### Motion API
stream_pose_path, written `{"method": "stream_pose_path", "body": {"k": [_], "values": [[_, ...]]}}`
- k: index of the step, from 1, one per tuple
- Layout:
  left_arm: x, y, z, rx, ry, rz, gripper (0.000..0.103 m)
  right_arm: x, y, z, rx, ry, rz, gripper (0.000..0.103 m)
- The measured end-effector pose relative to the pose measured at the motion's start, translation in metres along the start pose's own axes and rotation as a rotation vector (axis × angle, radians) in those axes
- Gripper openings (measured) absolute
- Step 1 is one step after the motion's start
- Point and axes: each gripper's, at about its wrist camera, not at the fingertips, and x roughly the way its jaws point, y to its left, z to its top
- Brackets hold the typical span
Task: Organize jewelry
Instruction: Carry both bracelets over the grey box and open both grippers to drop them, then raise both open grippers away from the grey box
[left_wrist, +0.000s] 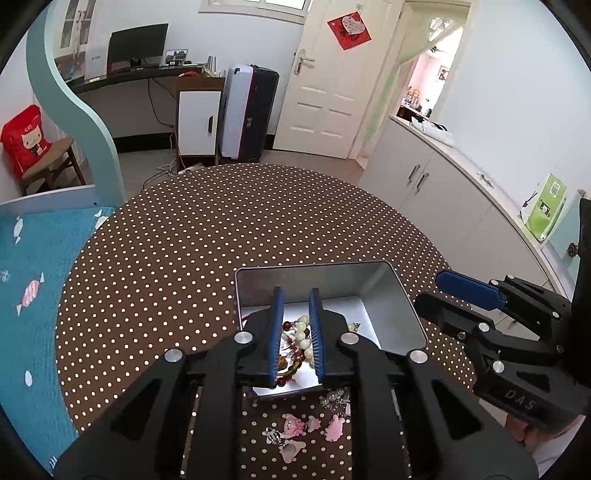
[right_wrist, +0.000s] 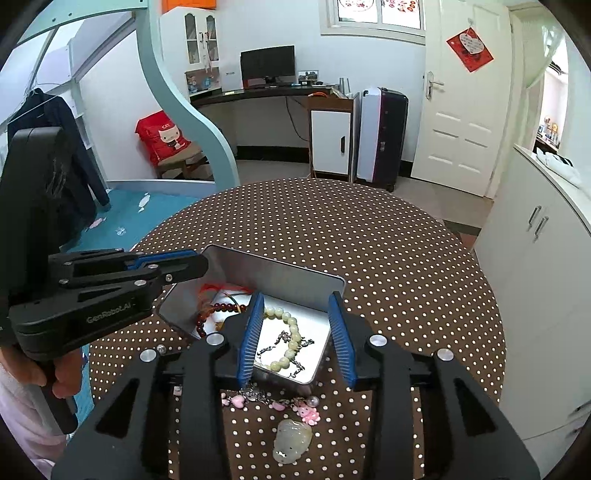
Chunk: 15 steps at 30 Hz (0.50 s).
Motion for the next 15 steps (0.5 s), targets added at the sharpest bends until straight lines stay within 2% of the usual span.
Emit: {"method": "stream_pose_path", "body": {"k": [13, 15], "values": [[-0.023, 0.002, -0.018, 0.003, -0.01, 0.012, 0.015, -0.01, -0.001, -0.008, 0.014, -0.003, -0.01, 0.038], [-0.027, 0.002, -0.02, 0.0, -0.013, 0.014, 0.019, -0.012, -0.003, -0.009, 0.016, -0.007, -0.016, 0.041]]}}
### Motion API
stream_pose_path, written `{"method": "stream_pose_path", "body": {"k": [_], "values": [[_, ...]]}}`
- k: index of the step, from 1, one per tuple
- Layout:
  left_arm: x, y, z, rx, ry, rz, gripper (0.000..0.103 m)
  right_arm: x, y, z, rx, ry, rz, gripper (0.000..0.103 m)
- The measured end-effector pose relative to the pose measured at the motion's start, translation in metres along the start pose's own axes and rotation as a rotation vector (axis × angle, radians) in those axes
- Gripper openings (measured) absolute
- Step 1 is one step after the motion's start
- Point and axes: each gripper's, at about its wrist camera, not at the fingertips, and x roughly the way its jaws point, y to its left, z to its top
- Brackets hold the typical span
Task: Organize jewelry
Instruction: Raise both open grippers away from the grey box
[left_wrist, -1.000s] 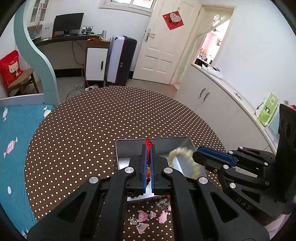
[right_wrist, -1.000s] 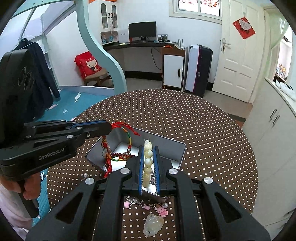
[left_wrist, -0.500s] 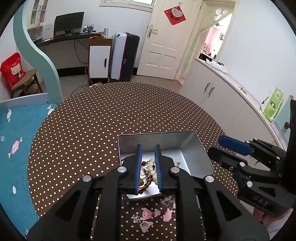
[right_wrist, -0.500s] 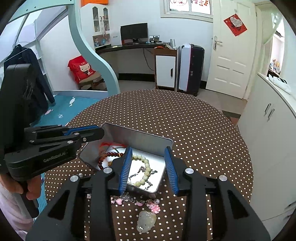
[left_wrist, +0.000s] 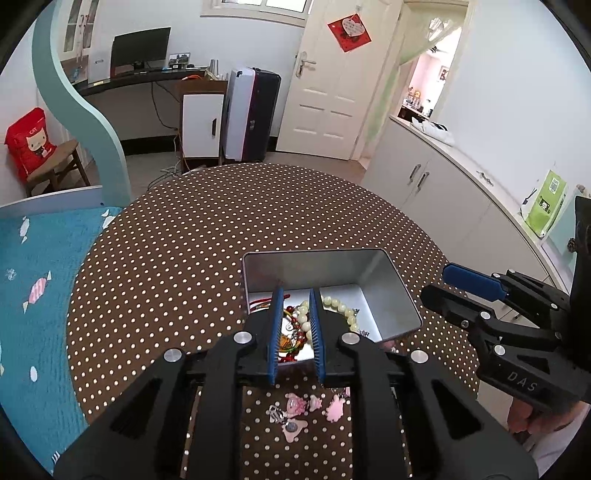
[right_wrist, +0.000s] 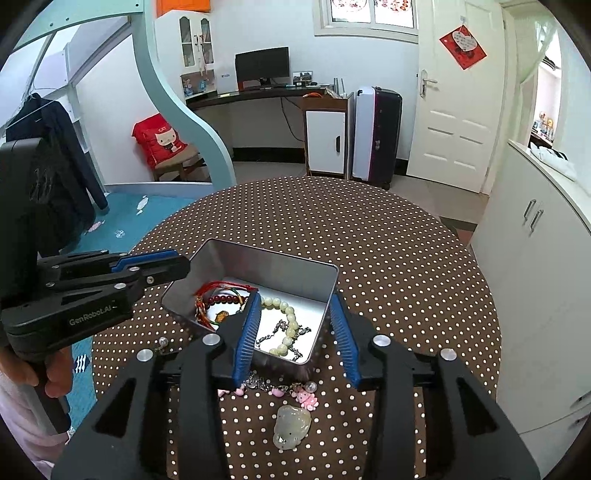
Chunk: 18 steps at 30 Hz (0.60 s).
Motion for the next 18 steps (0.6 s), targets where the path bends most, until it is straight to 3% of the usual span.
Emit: {"method": "stream_pose_path", "body": {"k": [1, 9, 11, 13, 16, 18], "values": [[-0.003, 0.002, -0.002, -0.002, -0.004, 0.002, 0.025, -0.001, 0.001, -0.001, 0.003, -0.001, -0.003, 0.042], [-0.025, 0.01, -0.019, 0.005, -0.017, 0.034, 0.041, -0.015, 0.0, -0.015, 0.016, -0.021, -0.013, 0.047], [-0.031, 0.013, -0.027, 0.01, -0.015, 0.043, 0.057, -0.018, -0.002, -0.021, 0.035, -0.023, -0.023, 0.052], [-0.037, 0.016, -0.037, 0.021, -0.01, 0.05, 0.059, -0.019, -0.007, -0.028, 0.056, -0.016, -0.028, 0.058], [-0.041, 0.018, -0.048, 0.031, 0.005, 0.048, 0.068, -0.018, -0.012, -0.039, 0.084, 0.001, -0.053, 0.077], [-0.042, 0.016, -0.057, 0.046, 0.015, 0.051, 0.07, -0.018, -0.012, -0.045, 0.086, 0.01, -0.056, 0.078]]}}
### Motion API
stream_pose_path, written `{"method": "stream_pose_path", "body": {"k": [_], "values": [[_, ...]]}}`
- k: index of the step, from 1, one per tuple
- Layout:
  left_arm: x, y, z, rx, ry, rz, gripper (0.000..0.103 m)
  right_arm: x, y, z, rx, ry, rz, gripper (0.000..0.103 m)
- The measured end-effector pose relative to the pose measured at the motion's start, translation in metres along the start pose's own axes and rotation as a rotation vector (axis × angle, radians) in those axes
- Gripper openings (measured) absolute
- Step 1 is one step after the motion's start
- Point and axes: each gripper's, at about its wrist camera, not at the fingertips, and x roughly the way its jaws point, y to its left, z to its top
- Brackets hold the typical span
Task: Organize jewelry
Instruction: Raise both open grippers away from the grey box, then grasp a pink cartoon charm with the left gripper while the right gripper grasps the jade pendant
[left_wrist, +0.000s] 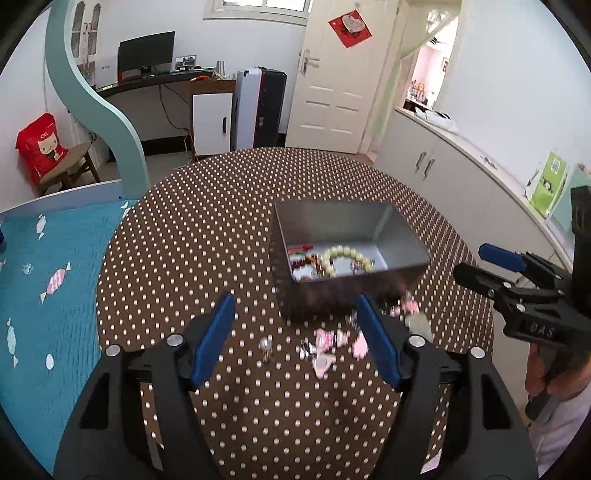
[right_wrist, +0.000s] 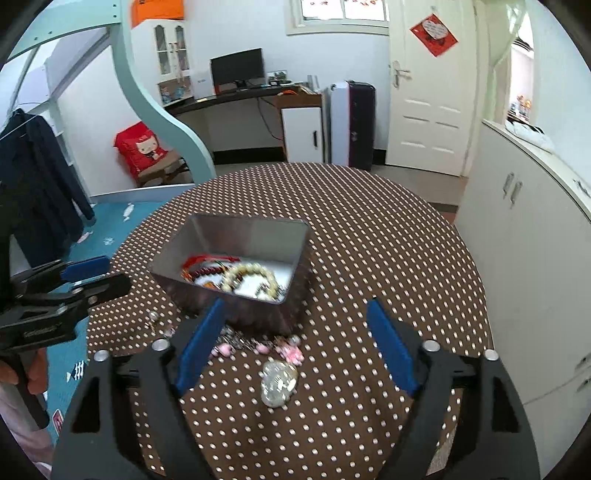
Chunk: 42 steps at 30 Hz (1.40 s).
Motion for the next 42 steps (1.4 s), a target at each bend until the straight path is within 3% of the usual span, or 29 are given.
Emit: {"method": "stream_pose_path", "body": {"k": [2, 8, 13, 15, 17, 19, 26, 28, 31, 37, 40, 42], "values": [[0.0, -0.001, -0.008, 0.008, 0.009, 0.007, 0.082, 0.002, 0.0, -0.007, 0.005, 0.013, -0.011, 0.087], [0.008, 0.003, -0.023, -0.01, 0.056, 0.008, 0.089, 0.015, -0.004, -0.027, 0.011, 0.061, -0.03, 0.091], [0.021, 0.004, -0.038, -0.027, 0.107, 0.016, 0.09, 0.025, -0.005, -0.046, 0.03, 0.079, -0.015, 0.091], [0.025, 0.004, -0.045, -0.041, 0.12, 0.016, 0.09, 0.026, -0.005, -0.052, 0.02, 0.063, -0.007, 0.089], [0.028, 0.003, -0.048, -0.042, 0.128, 0.009, 0.089, 0.026, 0.0, -0.056, -0.008, 0.047, -0.002, 0.078], [0.028, -0.001, -0.051, -0.038, 0.123, -0.003, 0.089, 0.027, 0.003, -0.061, -0.021, 0.04, 0.019, 0.075], [0.025, -0.015, -0.054, -0.034, 0.061, -0.043, 0.07, 0.037, 0.01, -0.07, -0.052, 0.039, -0.006, 0.054], [0.027, -0.018, -0.056, -0.026, 0.048, -0.036, 0.068, 0.037, 0.014, -0.074, -0.097, 0.017, -0.043, 0.049], [0.035, -0.023, -0.056, -0.013, 0.043, -0.03, 0.053, 0.037, 0.015, -0.077, -0.088, -0.009, -0.041, 0.048], [0.052, -0.028, -0.06, -0.01, 0.062, -0.009, 0.045, 0.032, 0.02, -0.091, -0.115, -0.053, -0.028, 0.03], [0.056, -0.033, -0.058, 0.007, 0.05, 0.021, 0.043, 0.032, 0.021, -0.091, -0.121, -0.063, -0.023, 0.027], [0.061, -0.037, -0.059, 0.025, 0.037, 0.039, 0.03, 0.032, 0.019, -0.09, -0.112, -0.064, -0.013, 0.027]]}}
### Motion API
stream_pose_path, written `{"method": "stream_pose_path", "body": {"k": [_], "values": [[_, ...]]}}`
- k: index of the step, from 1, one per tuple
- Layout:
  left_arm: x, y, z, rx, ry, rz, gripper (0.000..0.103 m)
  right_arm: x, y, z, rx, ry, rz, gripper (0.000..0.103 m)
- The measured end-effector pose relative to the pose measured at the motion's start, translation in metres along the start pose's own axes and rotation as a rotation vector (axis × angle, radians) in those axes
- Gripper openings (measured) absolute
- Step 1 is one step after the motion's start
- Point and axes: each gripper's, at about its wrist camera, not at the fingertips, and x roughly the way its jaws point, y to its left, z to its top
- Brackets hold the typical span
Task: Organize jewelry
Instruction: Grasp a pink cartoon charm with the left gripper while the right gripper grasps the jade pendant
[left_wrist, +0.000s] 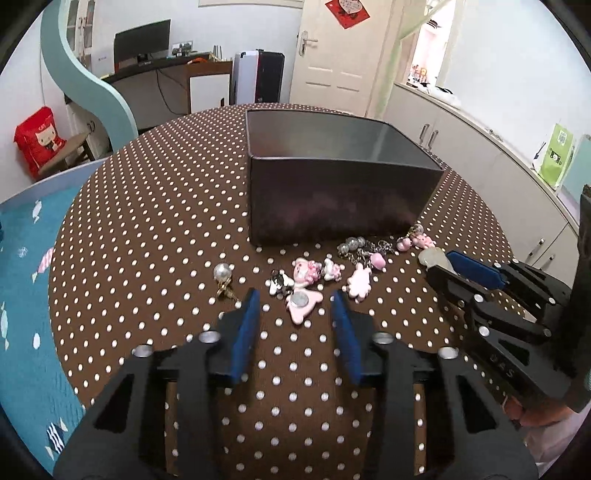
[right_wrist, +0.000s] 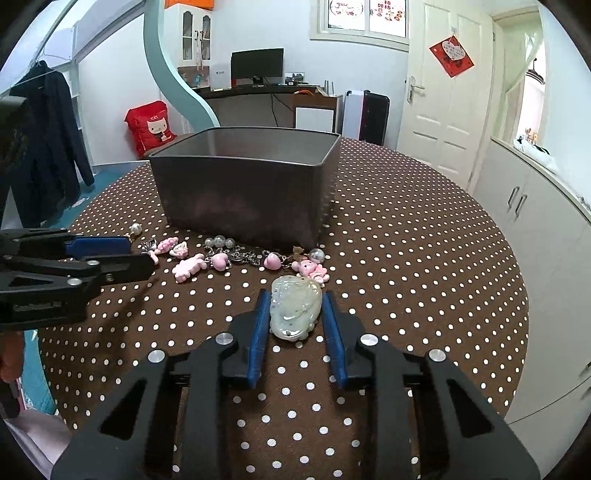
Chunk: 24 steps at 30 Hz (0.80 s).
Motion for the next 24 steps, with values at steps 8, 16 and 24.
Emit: {"method": "stream_pose_path", "body": {"k": [8, 16, 24], "values": [[0.004, -0.008, -0.003, 0.057, -0.024, 0.05, 0.015, -0.002, -0.002, -0.001, 0.003, -0.009, 0.003, 0.027], [0.0, -0.005, -0.005, 0.028, -0.025, 0.035, 0.016, 0.002, -0.004, 0.005, 0.026, 0.008, 0.02, 0.027], [-0.016, 0.0, -0.002, 0.024, -0.073, 0.012, 0.016, 0.004, -0.001, 0.013, 0.064, 0.028, 0.048, 0.026]]}}
